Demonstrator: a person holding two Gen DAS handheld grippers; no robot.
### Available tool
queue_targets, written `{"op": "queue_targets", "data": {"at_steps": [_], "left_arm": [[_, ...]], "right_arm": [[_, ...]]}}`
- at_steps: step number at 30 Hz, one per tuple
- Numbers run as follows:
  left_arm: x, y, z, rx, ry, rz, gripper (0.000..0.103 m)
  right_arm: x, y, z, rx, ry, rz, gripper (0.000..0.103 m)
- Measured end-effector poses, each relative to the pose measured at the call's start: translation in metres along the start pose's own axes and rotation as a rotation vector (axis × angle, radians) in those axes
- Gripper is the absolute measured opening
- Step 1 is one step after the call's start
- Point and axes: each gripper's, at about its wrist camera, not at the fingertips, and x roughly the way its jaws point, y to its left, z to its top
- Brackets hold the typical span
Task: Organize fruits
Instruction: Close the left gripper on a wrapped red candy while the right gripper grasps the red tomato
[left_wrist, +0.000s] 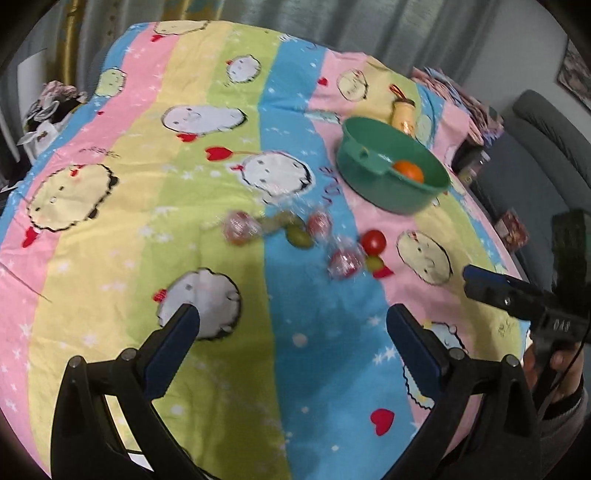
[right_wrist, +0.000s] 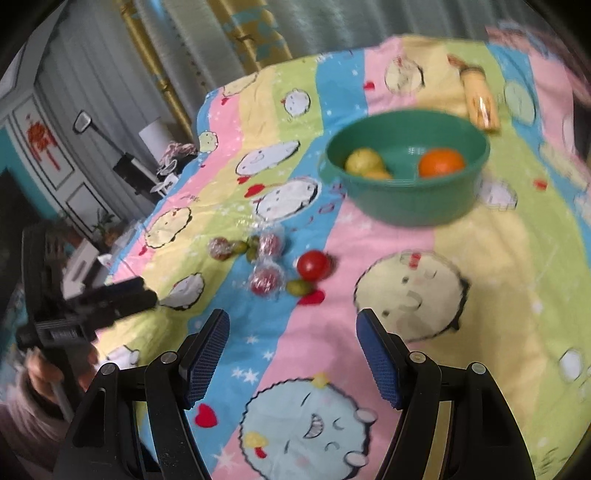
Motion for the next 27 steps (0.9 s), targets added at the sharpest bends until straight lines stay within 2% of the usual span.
{"op": "queue_targets", "data": {"at_steps": [7, 13, 17, 27], "left_arm": [[0.021, -0.016, -0.006, 0.047, 0.027, -0.063, 0.095], [0.041, -0.023, 0.002, 0.071, 0.025, -0.052, 0.092], [0.05, -0.023, 0.003, 0.078, 0.031, -0.048, 0.089], [0.054, -0.013, 0.003, 0.056, 0.041, -0.055, 0.088]], "right_arm": [[0.021, -0.009, 0.001, 0.067, 0.005, 0.026, 0.071], [0.043, -0.012, 0.018, 0.069, -0.002, 0.008, 0.063], [0.065, -0.015, 0.027, 0.078, 0.028, 0.008, 0.059], [0.099, -0.018, 0.041, 0.057, 0.063, -0.025, 0.046]]}}
